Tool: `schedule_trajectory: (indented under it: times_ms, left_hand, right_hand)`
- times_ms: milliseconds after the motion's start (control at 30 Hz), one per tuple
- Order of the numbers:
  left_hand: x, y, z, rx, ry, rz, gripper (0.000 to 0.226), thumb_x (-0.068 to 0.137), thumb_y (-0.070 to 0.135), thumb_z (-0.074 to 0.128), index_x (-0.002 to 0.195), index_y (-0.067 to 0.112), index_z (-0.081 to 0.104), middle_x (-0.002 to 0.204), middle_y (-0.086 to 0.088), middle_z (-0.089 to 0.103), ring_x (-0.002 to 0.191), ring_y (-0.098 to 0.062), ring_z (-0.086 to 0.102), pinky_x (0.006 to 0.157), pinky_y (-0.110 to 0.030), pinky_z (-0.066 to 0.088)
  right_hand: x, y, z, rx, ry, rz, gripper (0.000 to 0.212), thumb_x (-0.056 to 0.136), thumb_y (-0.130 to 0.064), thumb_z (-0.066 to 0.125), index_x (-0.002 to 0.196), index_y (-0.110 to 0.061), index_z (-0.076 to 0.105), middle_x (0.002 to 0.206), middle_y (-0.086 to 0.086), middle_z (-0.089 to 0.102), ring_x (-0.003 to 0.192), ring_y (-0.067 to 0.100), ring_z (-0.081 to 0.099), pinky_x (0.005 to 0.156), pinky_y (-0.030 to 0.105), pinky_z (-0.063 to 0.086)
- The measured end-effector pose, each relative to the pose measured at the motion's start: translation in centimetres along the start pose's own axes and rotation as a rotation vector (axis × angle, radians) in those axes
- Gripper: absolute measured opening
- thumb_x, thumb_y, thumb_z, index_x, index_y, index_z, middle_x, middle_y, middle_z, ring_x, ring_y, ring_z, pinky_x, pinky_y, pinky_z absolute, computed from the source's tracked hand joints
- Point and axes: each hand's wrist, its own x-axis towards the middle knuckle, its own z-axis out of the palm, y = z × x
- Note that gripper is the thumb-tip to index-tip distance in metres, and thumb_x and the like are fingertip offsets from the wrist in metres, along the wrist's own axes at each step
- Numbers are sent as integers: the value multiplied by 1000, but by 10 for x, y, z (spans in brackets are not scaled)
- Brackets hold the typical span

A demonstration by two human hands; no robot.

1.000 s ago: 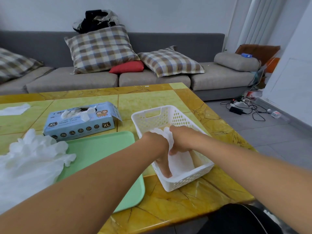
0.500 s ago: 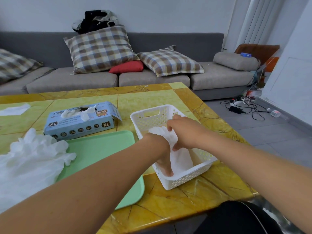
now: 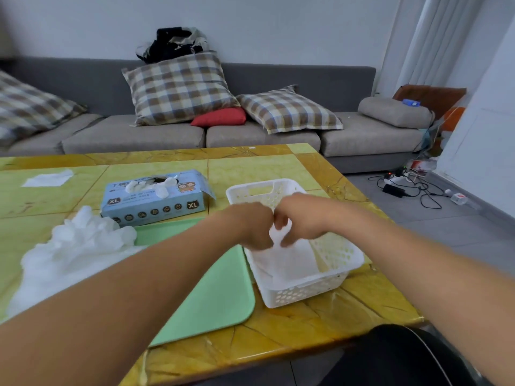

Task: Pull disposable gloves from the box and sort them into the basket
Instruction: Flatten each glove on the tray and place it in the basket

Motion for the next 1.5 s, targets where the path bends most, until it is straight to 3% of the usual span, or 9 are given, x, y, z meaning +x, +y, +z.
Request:
schedule_trajectory:
  times_ms: [167, 267, 400, 500, 733, 867, 1133, 1333, 1500]
  left_hand:
    - [-69, -104, -11, -273, 371, -118, 22, 89, 19, 60, 107, 24, 72, 104, 5, 69, 102, -19, 63, 86, -31, 48]
    - [-122, -173, 15, -350, 450, -324, 21, 86, 13, 63, 102, 21, 74, 109, 1, 72, 101, -23, 65, 91, -36, 52]
    - [-173, -227, 82, -435, 556, -585, 24, 85, 25, 73, 109, 22, 71, 119, -1, 65, 114, -25, 57, 92, -33, 45]
    - [-179, -248, 110, -423, 465, -643, 45, 85, 50, 63, 126, 31, 62, 140, 2, 54, 132, -26, 46, 108, -42, 37]
    - [-177, -267, 112, -539, 282, -456, 50, 99, 23, 60, 148, 24, 46, 155, -3, 39, 141, -23, 38, 112, -32, 32]
    - [-183, -270, 107, -639, 327, -417, 46, 99, 11, 53, 141, 29, 51, 152, 1, 42, 130, -20, 45, 97, -26, 37]
    - [-190, -268, 113, -557, 104, -392, 96, 76, 12, 75, 153, 41, 25, 160, 13, 21, 145, -18, 27, 113, -41, 36]
    - [-181, -275, 118, -546, 198, -465, 120, 70, 18, 85, 159, 35, 6, 166, 9, 7, 150, -27, 18, 117, -52, 32]
    - [-185, -264, 106, -447, 117, -529, 114, 72, 22, 74, 158, 40, 2, 167, 9, 0, 151, -32, 6, 118, -56, 25]
  right_hand:
    - [20, -84, -20, 240, 490, -195, 10, 82, -28, 75, 88, -20, 75, 86, -2, 72, 79, 19, 66, 76, 40, 56]
    - [38, -162, -4, 283, 269, -387, 25, 86, -30, 77, 109, -19, 74, 101, -3, 72, 80, 10, 60, 76, 28, 50]
    - [66, -235, 38, 257, 124, -533, 63, 88, -43, 73, 145, -25, 51, 148, -2, 51, 127, 17, 51, 100, 29, 42]
    - [86, -256, 62, 152, 106, -558, 70, 91, -50, 67, 153, -32, 38, 162, -4, 29, 142, 27, 33, 116, 42, 32]
    - [91, -240, 60, 153, 192, -623, 33, 93, -34, 69, 124, -23, 71, 139, -4, 58, 124, 13, 54, 104, 35, 43]
    - [85, -234, 65, 236, 194, -644, 41, 79, -44, 82, 116, -29, 73, 119, -12, 62, 108, 5, 55, 91, 18, 42]
    - [92, -232, 60, 238, 16, -671, 14, 92, -22, 72, 96, -11, 79, 92, 2, 76, 83, 16, 68, 80, 38, 52]
    - [71, -191, 26, 1031, -185, -467, 17, 93, -22, 62, 94, -7, 70, 86, 5, 69, 79, 13, 63, 74, 24, 54]
    - [49, -166, -5, 1589, -251, -314, 27, 97, -21, 53, 116, -6, 65, 98, 9, 66, 83, 21, 64, 73, 33, 55]
